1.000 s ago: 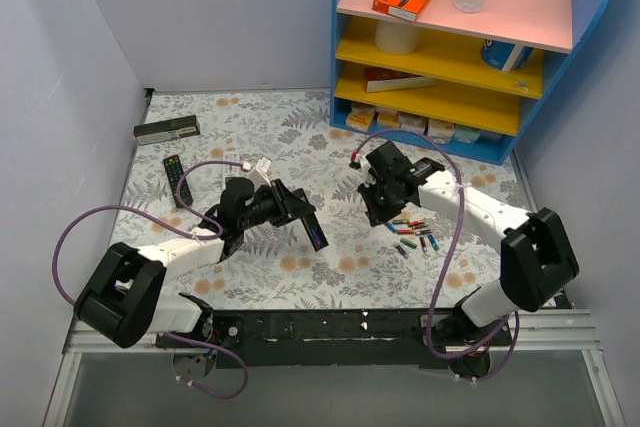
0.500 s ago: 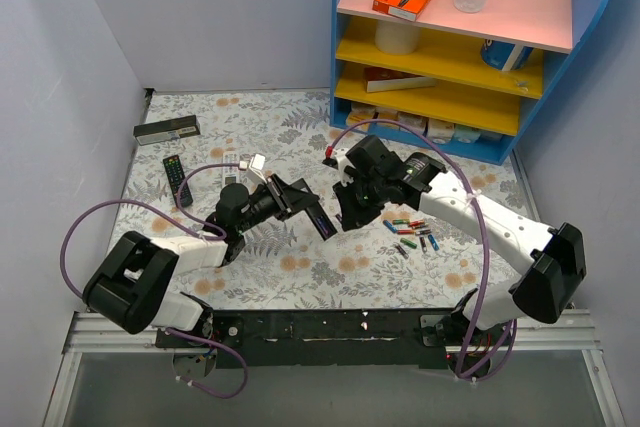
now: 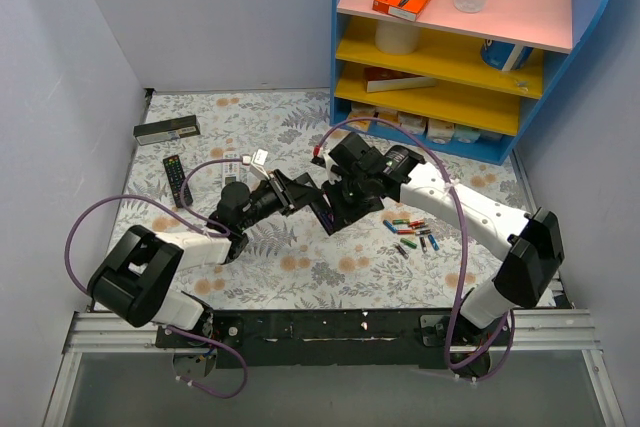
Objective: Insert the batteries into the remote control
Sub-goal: Load the battery into the remote control.
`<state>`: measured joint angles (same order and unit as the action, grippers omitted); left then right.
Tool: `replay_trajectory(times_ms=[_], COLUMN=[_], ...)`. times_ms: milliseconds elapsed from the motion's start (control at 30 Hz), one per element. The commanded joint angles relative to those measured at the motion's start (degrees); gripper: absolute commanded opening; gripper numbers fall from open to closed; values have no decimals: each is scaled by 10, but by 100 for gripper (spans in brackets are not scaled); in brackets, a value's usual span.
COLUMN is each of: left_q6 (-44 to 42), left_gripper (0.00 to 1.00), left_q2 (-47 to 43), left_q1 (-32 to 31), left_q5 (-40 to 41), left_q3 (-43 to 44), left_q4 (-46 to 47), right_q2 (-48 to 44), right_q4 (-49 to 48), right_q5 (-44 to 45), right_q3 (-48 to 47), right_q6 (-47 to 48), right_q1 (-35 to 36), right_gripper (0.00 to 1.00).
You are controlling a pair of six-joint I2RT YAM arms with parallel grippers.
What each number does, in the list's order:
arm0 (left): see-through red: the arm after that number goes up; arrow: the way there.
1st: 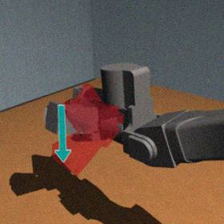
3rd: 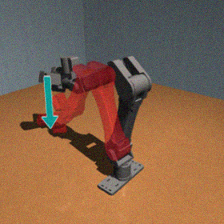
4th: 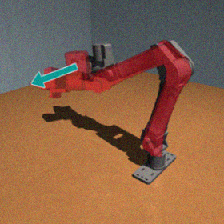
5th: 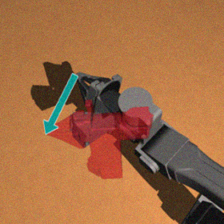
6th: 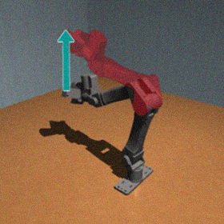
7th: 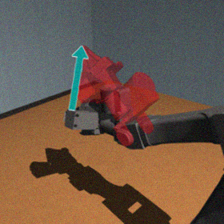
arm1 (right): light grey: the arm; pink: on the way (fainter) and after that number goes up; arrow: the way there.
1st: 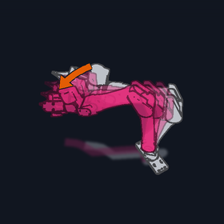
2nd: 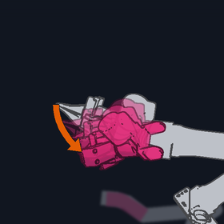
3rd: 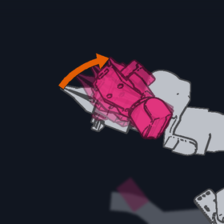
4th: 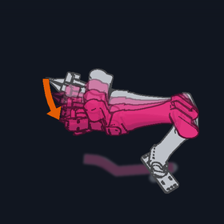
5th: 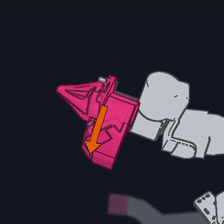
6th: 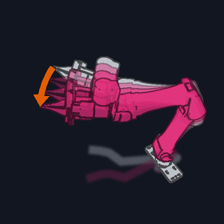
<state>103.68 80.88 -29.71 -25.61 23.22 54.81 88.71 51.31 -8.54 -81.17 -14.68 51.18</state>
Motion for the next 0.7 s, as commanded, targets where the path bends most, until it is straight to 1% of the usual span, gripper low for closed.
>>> replay_trajectory(times_ms=[0,467,667], left_q6=[7,19,24], left_gripper=[0,0,0], left_q2=[5,9,9], left_q1=[-9,-17,-21], left_q5=[-7,2,2], left_q3=[17,9,8], left_q4=[34,63,74], right_q2=[15,38,38], right_q4=[13,54,49], right_q5=[9,41,40], right_q3=[-37,-48,-58], right_q6=[-4,-17,-25], right_q1=[4,4,4], right_gripper=[3,5,8])
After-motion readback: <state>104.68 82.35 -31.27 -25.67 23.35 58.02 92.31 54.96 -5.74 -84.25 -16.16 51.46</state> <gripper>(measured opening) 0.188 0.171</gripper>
